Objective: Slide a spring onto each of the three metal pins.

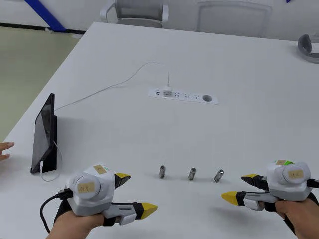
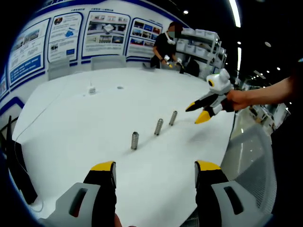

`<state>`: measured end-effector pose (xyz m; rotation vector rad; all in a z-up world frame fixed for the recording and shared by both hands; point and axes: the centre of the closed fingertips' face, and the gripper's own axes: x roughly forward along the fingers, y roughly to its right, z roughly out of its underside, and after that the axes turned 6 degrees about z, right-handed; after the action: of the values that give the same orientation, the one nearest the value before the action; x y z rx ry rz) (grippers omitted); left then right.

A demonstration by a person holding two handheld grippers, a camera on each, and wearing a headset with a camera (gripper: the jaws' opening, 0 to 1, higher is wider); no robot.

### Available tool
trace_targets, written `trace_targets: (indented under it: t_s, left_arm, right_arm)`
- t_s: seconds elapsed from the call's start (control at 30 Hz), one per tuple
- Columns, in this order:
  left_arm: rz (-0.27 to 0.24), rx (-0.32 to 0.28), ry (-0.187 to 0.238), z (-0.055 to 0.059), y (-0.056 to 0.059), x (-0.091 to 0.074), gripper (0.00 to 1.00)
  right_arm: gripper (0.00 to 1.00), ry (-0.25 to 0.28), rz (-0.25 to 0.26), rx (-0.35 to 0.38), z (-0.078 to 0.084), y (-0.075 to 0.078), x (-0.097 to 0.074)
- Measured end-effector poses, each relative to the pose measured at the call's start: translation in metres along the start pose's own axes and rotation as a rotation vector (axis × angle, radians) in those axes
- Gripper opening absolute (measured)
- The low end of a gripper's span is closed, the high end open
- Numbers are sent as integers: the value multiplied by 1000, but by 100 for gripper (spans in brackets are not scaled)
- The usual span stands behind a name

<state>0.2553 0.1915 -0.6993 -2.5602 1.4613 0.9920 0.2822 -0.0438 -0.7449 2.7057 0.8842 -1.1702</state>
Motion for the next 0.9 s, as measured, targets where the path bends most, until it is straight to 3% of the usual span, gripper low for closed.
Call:
trace_targets:
  t_s: [0.37, 0.9]
  left_arm:
    - [-4, -9, -6, 3, -3, 4, 69]
    - [-10, -32, -11, 9, -7, 8, 70]
  right_arm:
    - [75, 75, 4, 75, -2, -15, -17]
    - [85, 102, 12, 129, 13, -36, -35]
